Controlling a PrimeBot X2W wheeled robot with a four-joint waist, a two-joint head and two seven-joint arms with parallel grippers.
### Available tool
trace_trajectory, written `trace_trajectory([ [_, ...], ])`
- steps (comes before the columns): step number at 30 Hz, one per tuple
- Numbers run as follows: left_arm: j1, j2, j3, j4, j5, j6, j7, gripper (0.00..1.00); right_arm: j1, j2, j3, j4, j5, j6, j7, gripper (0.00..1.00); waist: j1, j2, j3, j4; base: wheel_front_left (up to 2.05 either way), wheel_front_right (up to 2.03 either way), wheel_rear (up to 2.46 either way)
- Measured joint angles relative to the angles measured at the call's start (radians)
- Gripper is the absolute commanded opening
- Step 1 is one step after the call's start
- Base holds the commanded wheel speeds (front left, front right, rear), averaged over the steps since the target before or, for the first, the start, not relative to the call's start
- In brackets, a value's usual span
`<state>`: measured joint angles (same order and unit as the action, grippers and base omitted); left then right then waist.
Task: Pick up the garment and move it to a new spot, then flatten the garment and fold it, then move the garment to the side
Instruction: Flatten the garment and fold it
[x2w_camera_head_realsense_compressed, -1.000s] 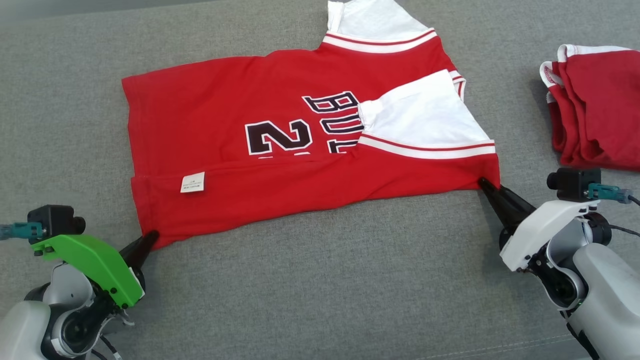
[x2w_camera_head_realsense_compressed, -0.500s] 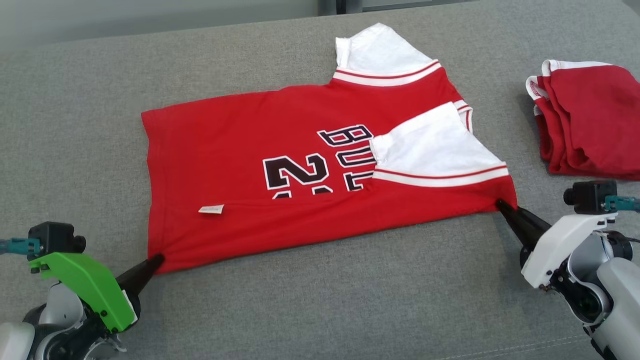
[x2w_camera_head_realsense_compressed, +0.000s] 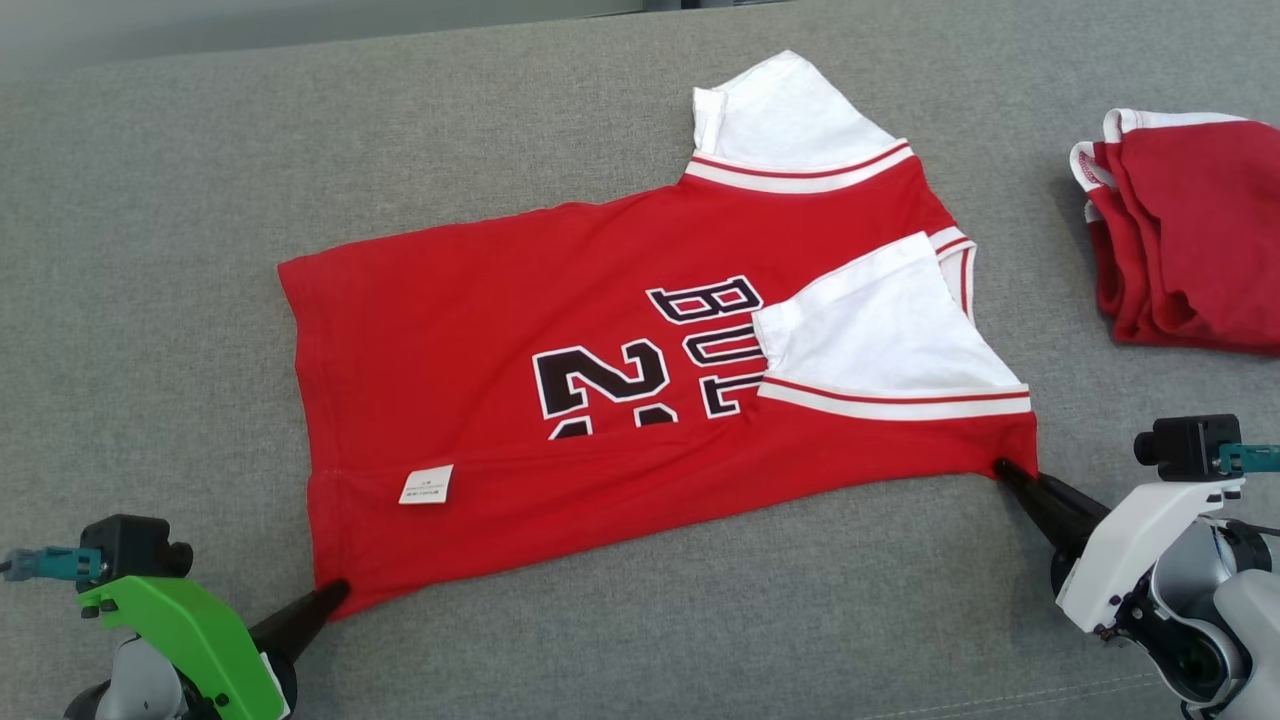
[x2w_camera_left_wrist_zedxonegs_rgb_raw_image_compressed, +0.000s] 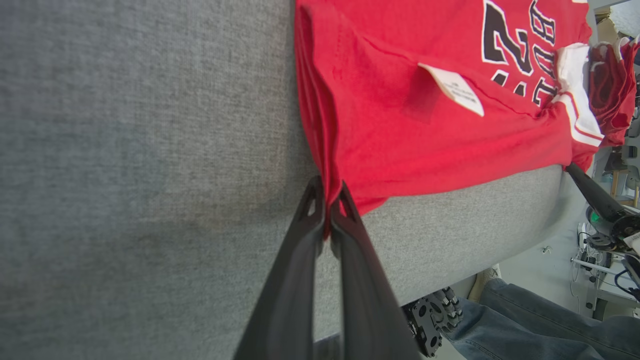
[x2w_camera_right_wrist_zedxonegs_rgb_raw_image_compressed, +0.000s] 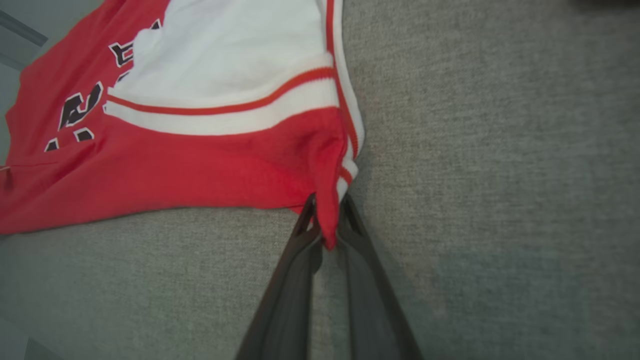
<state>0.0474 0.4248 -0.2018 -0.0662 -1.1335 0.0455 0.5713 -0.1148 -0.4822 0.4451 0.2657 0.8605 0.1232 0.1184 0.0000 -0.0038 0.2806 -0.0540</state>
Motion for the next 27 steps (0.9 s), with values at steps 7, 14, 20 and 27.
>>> trace_trajectory([
  [7,-0.002,0.002,0.006,-0.017,0.002,0.009,-0.002,0.44,-0.014,-0.026,0.003,-0.019,-0.044,-0.002,0.000,0.72,0.0000,0.0000,0.015,0.004,0.00,0.00,0.00],
  [14,-0.007,0.053,0.000,-0.058,0.067,0.018,-0.009,1.00,-0.043,-0.061,-0.011,-0.067,-0.078,-0.019,0.000,1.00,0.0000,0.0000,0.037,0.009,0.00,0.00,0.00],
  [20,-0.101,0.116,0.026,-0.126,0.142,0.025,-0.016,1.00,-0.128,-0.107,-0.057,-0.139,-0.080,-0.021,0.007,1.00,0.0000,0.0000,0.077,0.015,0.00,0.00,0.00],
  [27,-0.290,0.114,-0.011,-0.167,0.200,0.024,-0.021,1.00,-0.323,-0.141,-0.087,-0.194,-0.092,-0.034,0.073,1.00,0.0000,0.0000,0.157,0.022,0.00,0.00,0.00],
])
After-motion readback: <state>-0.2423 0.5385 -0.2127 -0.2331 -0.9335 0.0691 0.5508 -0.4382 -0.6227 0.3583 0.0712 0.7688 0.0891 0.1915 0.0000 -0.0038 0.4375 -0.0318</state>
